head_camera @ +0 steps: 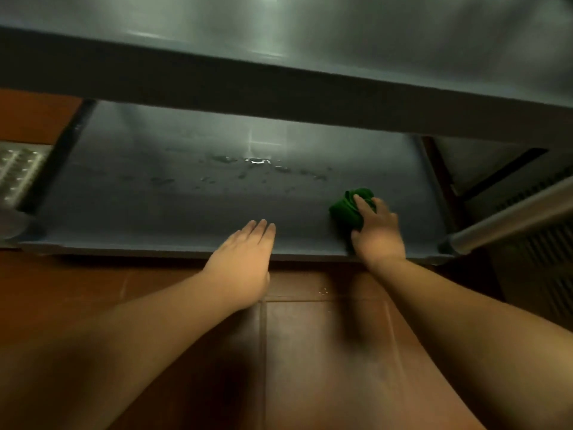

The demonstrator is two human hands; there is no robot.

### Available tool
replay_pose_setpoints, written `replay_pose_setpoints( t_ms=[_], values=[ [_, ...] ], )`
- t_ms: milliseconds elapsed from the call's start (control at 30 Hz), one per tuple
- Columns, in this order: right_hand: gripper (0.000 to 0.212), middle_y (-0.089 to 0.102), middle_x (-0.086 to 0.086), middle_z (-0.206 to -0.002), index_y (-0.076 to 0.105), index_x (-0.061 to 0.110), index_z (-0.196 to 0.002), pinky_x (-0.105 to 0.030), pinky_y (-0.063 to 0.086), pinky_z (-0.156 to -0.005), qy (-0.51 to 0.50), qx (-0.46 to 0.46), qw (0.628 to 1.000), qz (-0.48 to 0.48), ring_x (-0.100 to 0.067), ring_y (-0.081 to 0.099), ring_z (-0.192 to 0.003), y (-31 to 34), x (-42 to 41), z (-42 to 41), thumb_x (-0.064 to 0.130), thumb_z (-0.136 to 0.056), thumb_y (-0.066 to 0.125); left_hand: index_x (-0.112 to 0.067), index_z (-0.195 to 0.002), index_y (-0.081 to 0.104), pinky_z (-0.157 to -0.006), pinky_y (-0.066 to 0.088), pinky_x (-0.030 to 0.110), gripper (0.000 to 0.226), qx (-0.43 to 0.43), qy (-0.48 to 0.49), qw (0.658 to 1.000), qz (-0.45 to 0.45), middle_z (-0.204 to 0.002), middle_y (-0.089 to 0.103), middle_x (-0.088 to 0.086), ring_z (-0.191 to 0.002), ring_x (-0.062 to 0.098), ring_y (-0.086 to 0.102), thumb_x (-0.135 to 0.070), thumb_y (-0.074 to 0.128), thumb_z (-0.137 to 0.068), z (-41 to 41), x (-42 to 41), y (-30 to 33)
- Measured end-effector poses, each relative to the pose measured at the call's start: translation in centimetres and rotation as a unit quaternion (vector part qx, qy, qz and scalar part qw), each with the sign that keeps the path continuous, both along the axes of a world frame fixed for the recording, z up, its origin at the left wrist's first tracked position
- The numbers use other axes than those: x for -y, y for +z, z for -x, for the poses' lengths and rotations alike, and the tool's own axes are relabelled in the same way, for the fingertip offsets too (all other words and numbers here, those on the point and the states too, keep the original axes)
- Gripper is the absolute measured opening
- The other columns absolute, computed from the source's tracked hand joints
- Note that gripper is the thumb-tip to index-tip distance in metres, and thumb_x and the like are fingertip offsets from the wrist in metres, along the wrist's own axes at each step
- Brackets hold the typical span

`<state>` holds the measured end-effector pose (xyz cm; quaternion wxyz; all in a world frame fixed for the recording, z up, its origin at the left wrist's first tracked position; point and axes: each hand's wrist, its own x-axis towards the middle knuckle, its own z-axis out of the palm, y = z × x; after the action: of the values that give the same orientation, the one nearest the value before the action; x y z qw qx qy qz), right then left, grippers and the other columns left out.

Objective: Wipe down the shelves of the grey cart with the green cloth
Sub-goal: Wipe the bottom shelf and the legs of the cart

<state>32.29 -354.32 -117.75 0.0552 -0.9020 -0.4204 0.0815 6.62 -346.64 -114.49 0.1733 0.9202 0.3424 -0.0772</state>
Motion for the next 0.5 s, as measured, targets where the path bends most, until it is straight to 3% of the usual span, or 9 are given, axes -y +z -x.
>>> replay_pose_setpoints(
  t_ms=[167,333,500],
  values=[
    [0.07,0.028,-0.017,-0.155,0.029,0.023,-0.155,-0.041,0.037,-0.107,-0.132,0.026,0.991,-0.011,-0.043,0.041,-0.129,0.1,6.0,-8.5,0.024,-0.091,0.058,-0.017,-0.155,-0.002,-0.12,0.005,0.033,0.077,-0.009,-0.02,1.0,0.011,-0.163,0.001,0.003,-0.15,0.019,0.003,-0.025,0.045,-0.095,-5.4,2.1,-1.2],
    [0.066,0.025,-0.011,-0.157,0.03,0.026,-0.154,-0.042,0.039,-0.104,-0.145,0.021,0.989,-0.03,-0.042,0.039,-0.129,-0.5,5.9,-8.7,0.022,-0.094,0.055,-0.018,-0.154,-0.003,-0.122,0.007,0.036,0.076,-0.025,-0.028,0.999,0.026,-0.163,0.0,0.003,-0.15,0.018,0.002,-0.023,0.044,-0.095,-6.3,3.0,-2.3],
    [0.062,0.028,-0.008,-0.156,0.034,0.028,-0.152,-0.044,0.033,-0.111,-0.163,-0.008,0.983,-0.084,-0.039,0.034,-0.135,-0.4,3.8,-10.0,0.019,-0.093,0.054,-0.02,-0.154,-0.004,-0.123,0.007,0.036,0.078,-0.014,-0.015,0.999,0.03,-0.163,-0.001,0.001,-0.15,0.016,0.0,-0.022,0.045,-0.094,-5.8,2.2,-3.0]
  ],
)
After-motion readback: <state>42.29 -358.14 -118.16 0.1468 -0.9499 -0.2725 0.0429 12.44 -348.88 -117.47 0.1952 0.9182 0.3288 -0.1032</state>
